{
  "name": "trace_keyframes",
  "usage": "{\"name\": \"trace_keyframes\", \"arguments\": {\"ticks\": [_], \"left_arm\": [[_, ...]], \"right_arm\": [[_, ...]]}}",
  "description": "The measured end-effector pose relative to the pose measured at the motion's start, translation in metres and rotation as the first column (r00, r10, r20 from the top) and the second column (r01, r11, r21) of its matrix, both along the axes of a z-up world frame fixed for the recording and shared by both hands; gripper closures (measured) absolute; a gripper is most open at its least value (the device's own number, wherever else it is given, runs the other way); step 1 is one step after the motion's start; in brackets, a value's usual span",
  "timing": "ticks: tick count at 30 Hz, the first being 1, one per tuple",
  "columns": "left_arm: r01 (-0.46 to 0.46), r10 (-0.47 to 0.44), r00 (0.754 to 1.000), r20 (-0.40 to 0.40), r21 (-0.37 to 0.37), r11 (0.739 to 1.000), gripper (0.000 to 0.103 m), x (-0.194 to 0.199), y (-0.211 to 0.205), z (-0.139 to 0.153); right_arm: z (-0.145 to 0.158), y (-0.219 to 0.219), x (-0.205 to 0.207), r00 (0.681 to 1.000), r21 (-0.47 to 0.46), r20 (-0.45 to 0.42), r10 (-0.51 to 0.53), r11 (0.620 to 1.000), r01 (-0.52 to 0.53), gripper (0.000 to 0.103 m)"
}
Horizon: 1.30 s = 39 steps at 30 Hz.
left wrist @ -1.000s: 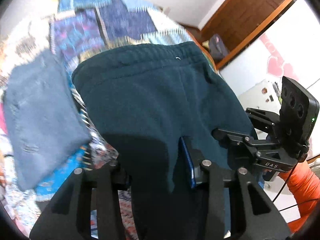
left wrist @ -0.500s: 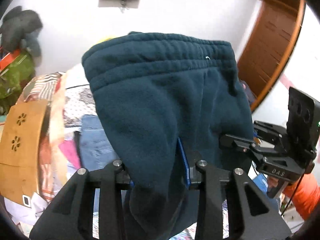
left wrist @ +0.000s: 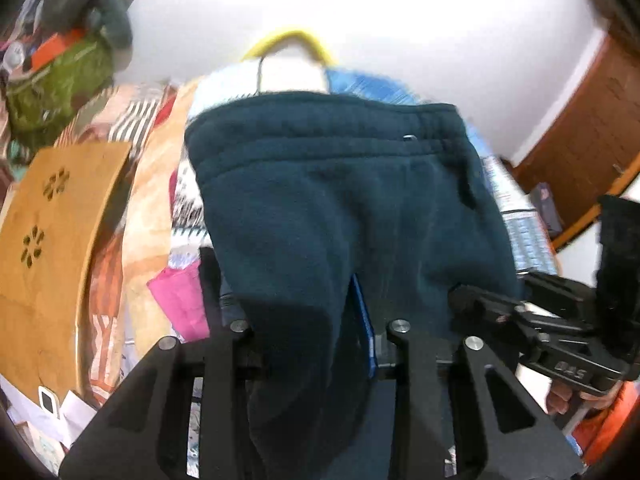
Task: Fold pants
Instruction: 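Lower the folded pants onto the quilt and open both grippers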
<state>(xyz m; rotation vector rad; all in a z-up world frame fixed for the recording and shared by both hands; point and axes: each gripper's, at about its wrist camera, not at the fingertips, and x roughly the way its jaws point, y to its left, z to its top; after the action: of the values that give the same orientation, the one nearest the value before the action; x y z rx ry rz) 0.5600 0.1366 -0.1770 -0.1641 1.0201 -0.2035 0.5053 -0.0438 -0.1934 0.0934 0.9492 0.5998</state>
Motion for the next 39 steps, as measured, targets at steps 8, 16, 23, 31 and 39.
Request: {"name": "trace_keyframes", "arguments": {"ticks": [8,16,23,31,39], "left_arm": [[-0.048,0.054,0.988,-0.143,0.044,0.998,0.074,0.032,0.016,-0.079],[-0.084,0.094,0.992,-0.083,0.113,0.99,0.061,0.014,0.02,-0.065],[-0.111,0.105,0.993,0.057,0.106,0.988,0.061,-0.039,0.022,0.004],[-0.108,0.077,0.938,0.337,0.073,0.992,0.061,-0.157,0.0,0.134],[-0.123,0.03,0.804,0.594,0.117,0.985,0.061,-0.301,-0.038,0.217]], "right_arm": [[-0.047,0.005,0.017,0.999,-0.145,-0.036,-0.007,0.989,0.002,0.078],[-0.032,0.004,-0.007,1.0,-0.185,0.01,-0.007,0.983,0.008,0.073],[0.037,-0.013,-0.058,0.982,-0.166,0.186,0.023,0.986,0.008,0.073],[0.154,-0.035,-0.166,0.898,-0.013,0.441,-0.017,1.0,0.025,0.073],[0.218,-0.048,-0.289,0.789,0.118,0.612,-0.06,0.993,-0.015,0.073]]}}
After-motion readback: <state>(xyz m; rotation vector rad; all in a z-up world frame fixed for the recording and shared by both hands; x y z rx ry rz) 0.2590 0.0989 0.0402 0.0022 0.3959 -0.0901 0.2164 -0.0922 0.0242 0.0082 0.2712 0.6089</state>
